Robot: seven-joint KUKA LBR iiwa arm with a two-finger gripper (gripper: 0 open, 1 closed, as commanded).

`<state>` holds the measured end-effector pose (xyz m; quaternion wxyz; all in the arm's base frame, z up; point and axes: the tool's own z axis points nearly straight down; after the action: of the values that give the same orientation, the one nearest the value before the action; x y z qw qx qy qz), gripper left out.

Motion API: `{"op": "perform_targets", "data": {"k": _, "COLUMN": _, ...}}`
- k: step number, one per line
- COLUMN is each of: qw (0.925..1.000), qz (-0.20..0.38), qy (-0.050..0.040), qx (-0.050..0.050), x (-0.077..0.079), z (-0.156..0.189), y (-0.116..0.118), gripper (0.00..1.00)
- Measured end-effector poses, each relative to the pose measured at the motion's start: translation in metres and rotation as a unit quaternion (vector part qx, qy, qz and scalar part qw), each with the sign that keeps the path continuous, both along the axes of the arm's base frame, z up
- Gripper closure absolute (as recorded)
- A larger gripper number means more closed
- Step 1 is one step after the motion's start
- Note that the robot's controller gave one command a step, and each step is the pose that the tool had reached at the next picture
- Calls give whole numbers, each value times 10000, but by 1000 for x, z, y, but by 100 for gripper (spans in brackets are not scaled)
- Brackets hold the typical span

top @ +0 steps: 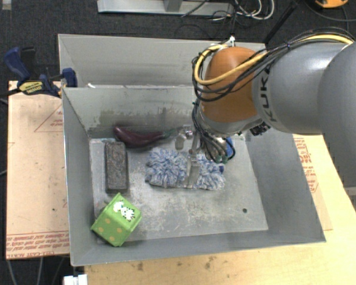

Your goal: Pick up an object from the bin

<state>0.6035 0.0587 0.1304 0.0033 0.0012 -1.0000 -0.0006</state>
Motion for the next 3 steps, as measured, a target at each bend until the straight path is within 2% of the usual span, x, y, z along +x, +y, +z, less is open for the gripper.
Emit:
{"op": "perform_targets", "data": {"k": 1, "qw": 10000, "qz": -2, "qy": -9, "qx": 1, "x": 0, "z": 2, "y": 0, "gripper": 0}}
{"op": "perform_targets", "data": {"k": 2, "qw": 9973, "qz": 731, "qy": -36, "qx": 3, "x": -26, "z": -11, "y": -1, "gripper": 100}}
{"op": "perform_targets", "data": {"k": 3, "qw": 9973, "qz": 729, "qy": -35, "qx": 4, "x": -26, "z": -11, "y": -2, "gripper": 0}}
